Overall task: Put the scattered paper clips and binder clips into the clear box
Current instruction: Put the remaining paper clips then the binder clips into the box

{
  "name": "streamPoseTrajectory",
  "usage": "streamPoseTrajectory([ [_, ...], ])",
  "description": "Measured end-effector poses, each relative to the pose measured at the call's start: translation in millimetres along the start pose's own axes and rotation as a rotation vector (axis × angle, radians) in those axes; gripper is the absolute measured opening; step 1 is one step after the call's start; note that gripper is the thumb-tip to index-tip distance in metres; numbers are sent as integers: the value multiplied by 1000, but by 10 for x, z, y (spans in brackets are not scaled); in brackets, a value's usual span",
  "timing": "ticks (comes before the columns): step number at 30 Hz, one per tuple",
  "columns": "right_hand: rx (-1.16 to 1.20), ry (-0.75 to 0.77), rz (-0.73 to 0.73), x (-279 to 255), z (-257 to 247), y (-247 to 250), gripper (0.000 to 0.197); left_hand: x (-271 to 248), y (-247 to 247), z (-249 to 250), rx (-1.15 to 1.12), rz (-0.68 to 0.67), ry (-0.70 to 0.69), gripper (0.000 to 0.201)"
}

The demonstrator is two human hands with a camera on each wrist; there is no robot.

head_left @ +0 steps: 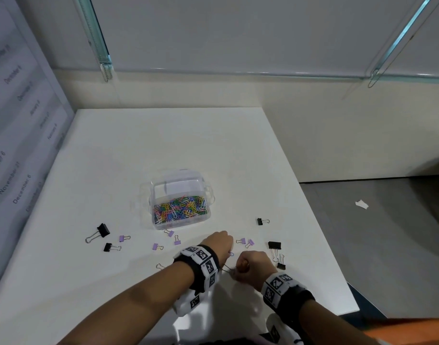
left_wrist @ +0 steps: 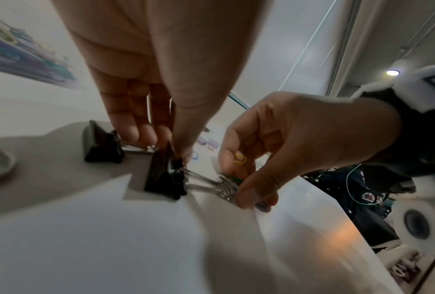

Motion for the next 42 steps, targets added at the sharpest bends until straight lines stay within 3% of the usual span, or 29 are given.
streamPoseTrajectory([
  [6,-92,-44,-108,29,22,-79,34,-150,69,-95,-159,33,-5,15],
  [12,-148,-57,-160,61,4,-69,32,-424,219,-441,-251,179,24,27],
  [17,-149,-126,-102,125,-38,193,28,-715,479,-995,-358,347,142,21],
  [20,-112,-90,-49,331,-345,378,23,-823,617,-1323,-404,390,240,19],
  [23,-79,18,-6,584,-843,471,2,-801,764,-1497,-363,397,283,19],
  [27,6,161,57,842,-1434,547,13,-691,973,-1593,-304,419,331,23],
  [30,12,191,99,911,-1551,562,17,-637,971,-1528,-300,379,332,25],
  [33,14,148,107,880,-1342,556,20,-593,836,-1326,-335,317,252,23],
  [38,-31,-8,106,661,-559,623,18,-524,486,-763,-393,190,58,25],
  [42,-104,-178,111,414,136,759,15,-404,197,-269,-266,78,-81,25],
])
Point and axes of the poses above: each hand's wrist, its own x-axis towards the middle knuckle, its own y-axis out of the back of the hand, z = x × y, the point moved 10 cm from there along x, towards the middle knuckle, and after that the axes turned 6 degrees about x, right-handed, at the moved point
